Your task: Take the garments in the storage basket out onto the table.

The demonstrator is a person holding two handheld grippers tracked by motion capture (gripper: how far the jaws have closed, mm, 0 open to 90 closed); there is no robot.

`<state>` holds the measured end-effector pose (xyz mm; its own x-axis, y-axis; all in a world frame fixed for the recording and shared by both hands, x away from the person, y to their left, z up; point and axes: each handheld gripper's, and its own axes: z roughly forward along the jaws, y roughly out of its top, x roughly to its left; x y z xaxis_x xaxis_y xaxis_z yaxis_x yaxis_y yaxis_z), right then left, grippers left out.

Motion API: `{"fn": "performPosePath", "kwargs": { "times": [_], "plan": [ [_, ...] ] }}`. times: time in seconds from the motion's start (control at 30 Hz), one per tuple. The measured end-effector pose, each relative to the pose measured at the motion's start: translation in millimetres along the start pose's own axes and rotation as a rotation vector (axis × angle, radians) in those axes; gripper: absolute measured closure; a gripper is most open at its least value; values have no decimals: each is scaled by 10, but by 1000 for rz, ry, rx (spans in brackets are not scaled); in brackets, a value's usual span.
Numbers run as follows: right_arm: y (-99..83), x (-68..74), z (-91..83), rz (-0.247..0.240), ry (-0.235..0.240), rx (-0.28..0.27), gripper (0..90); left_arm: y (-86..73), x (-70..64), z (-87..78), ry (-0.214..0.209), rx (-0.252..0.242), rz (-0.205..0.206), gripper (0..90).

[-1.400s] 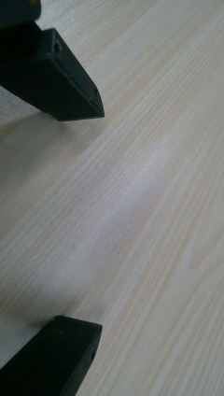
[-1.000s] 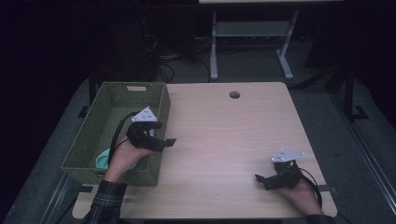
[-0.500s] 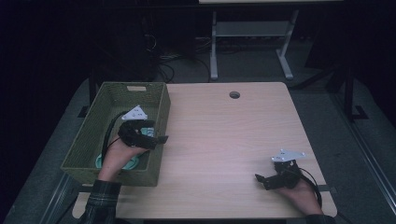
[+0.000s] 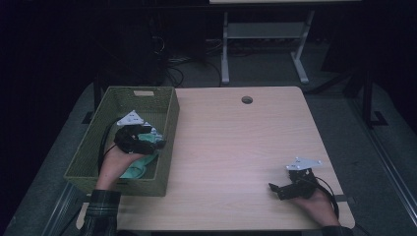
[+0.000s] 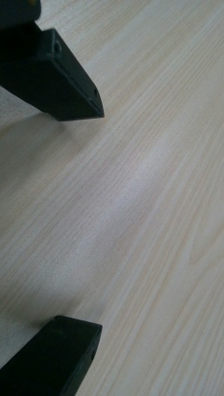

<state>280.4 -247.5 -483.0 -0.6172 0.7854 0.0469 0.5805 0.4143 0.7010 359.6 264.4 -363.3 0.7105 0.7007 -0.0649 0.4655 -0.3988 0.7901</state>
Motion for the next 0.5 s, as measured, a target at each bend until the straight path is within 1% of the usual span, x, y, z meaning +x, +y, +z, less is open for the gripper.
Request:
{"fn": "performPosePath", "kwargs": {
  "times": [0.13, 0.17, 0.2, 0.23, 0.5],
  "plan": [
    [0, -5, -1, 0, 1, -2, 0, -26, 48, -32, 12, -4, -3, 140],
    [0, -5, -1, 0, 1, -2, 0, -39, 63, -43, 18, -11, -16, 140],
    [0, -6, 0, 0, 1, -2, 0, -47, 87, -56, 24, -8, -7, 140],
    [0, -5, 0, 0, 1, -2, 0, -58, 98, -62, 29, -11, -18, 140],
    [-2, -7, -2, 0, 1, -2, 0, -129, 216, -118, 69, -4, -24, 140]
  ]
}}
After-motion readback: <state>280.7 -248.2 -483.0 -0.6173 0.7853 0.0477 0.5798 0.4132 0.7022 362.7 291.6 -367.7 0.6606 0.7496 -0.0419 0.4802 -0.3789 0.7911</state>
